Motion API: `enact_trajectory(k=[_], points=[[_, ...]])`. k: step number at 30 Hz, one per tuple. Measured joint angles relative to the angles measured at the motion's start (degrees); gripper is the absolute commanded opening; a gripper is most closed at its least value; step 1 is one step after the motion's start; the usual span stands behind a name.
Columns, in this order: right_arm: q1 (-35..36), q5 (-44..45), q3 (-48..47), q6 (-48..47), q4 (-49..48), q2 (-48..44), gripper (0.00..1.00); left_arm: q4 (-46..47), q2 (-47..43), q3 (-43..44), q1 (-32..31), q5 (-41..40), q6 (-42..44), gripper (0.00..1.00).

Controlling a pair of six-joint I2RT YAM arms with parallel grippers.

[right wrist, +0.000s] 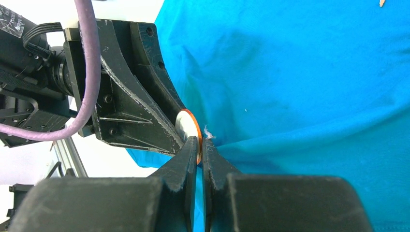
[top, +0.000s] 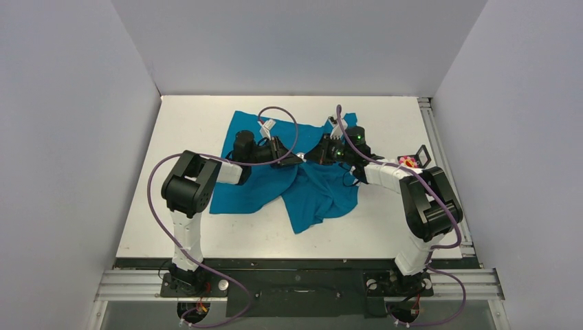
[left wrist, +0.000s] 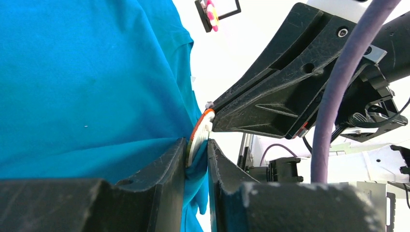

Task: Remove the brooch from the garment
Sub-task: Remove the brooch from the clothes.

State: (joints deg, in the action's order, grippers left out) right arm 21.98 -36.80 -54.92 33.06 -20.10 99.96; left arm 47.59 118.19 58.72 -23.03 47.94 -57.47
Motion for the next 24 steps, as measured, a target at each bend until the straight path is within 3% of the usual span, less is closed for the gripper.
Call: enact_trajectory(k=[4,11,16,20,24], points=[[-0.31,-1.51,0.0,0.79,-1.11,0.24,0.0,2.05,0.0,-0.35,0.22,0.76,-1.2,0.05],[-0.96,-5.33,0.0,5.18,-5.6,1.79,0.14,6.75,0.02,-1.07,0.66,2.54,-4.22,0.04],[-1.03,-7.28,0.0,7.89,-7.72,2.08,0.13,10.08,0.22,-1.25,0.63,4.13,-6.49,0.04],[-1.29,-8.55,0.0,9.92,-8.61,2.25,0.21,12.57,0.57,-1.25,0.63,4.81,-7.89,0.04],[-1.79,-10.51,0.0,12.76,-10.58,3.39,0.18,13.31,0.76,-1.49,0.63,4.9,-8.5,0.04]])
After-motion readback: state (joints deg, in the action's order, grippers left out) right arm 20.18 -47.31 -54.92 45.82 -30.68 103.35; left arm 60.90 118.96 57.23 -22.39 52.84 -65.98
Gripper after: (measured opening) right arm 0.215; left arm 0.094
